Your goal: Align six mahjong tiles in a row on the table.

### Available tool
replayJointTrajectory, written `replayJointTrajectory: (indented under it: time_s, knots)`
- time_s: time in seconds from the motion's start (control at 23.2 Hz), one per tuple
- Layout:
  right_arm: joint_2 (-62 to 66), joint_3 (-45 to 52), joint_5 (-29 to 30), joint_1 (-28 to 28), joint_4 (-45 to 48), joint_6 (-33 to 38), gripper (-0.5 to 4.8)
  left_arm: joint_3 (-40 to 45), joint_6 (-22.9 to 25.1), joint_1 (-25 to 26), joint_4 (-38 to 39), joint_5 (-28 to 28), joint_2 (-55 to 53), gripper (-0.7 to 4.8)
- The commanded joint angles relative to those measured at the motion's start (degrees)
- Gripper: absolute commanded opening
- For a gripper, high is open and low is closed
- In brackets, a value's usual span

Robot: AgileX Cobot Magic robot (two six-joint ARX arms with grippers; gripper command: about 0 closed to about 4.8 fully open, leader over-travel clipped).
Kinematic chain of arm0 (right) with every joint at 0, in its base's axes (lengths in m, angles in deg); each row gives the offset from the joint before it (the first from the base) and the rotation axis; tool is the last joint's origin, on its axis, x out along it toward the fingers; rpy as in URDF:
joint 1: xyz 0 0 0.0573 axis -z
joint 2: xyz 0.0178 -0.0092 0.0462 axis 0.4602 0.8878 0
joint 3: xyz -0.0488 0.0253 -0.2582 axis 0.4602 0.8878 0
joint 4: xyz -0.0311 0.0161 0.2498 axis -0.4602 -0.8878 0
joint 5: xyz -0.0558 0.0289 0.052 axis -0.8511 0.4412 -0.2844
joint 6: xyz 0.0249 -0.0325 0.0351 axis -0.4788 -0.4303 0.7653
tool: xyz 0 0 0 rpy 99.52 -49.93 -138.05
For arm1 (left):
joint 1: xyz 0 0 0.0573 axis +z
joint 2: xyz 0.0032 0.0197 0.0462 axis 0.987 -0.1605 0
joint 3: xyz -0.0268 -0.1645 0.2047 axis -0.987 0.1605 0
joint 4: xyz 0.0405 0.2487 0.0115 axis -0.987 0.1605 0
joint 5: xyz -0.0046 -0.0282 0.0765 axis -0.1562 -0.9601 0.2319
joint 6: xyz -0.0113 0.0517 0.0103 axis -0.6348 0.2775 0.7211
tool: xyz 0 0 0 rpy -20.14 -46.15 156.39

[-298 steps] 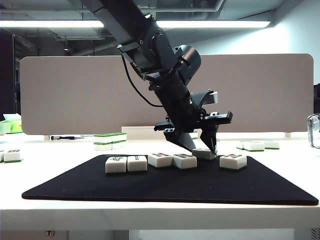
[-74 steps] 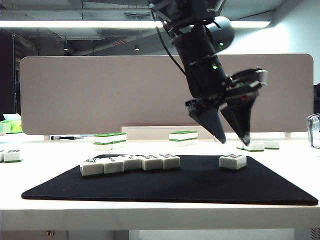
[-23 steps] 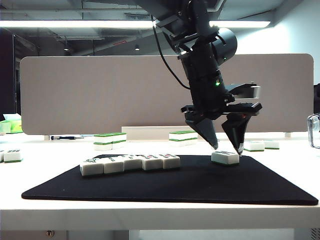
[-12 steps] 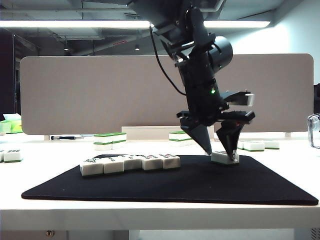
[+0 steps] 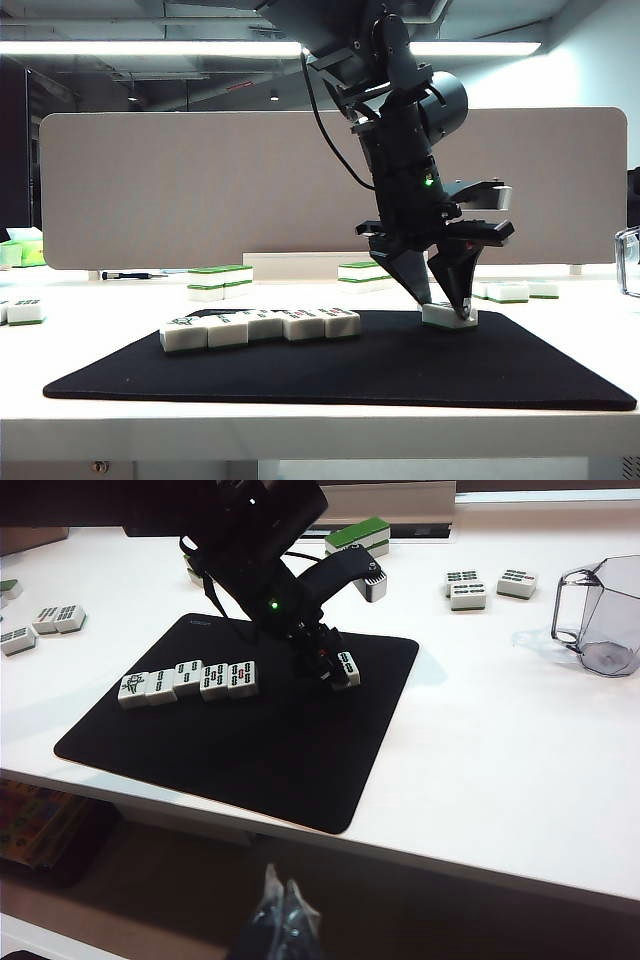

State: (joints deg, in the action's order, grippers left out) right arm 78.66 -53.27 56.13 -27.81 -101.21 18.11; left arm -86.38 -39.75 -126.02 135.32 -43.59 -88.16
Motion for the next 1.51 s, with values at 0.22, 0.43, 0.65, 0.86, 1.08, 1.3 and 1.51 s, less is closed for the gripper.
replayJointTrajectory:
  time_s: [0.22,0.43,0.65,0.86,1.08,1.3,1.51]
  knots:
    - [-0.68,-0.17,-0.09,-0.07,0.74,-0.17,-0.01,-0.24,1.38,0.0,5.97,0.35,2.05,1.73]
    - [-0.68,-0.17,-0.09,-0.07,0.74,-0.17,-0.01,-0.24,3.19,0.85,10.54,1.49,3.8,1.73]
    - [-0.68,-0.17,-0.07,-0.07,0.72,-0.15,-0.01,-0.15,3.17,2.99,14.88,1.81,3.82,1.74]
    - [-0.68,-0.17,-0.09,-0.07,0.74,-0.17,-0.01,-0.15,2.95,5.22,19.21,1.25,3.82,1.74]
    - [-0.68,-0.17,-0.07,-0.07,0.72,-0.17,-0.01,-0.11,2.95,5.35,20.39,0.98,3.58,1.74]
    - [-0.68,-0.17,-0.07,-0.07,0.72,-0.17,-0.01,-0.11,2.95,5.35,20.46,-1.84,3.26,1.8]
    - [-0.68,-0.17,-0.07,-0.07,0.72,-0.15,-0.01,-0.09,2.97,5.55,20.94,-1.84,3.23,1.84]
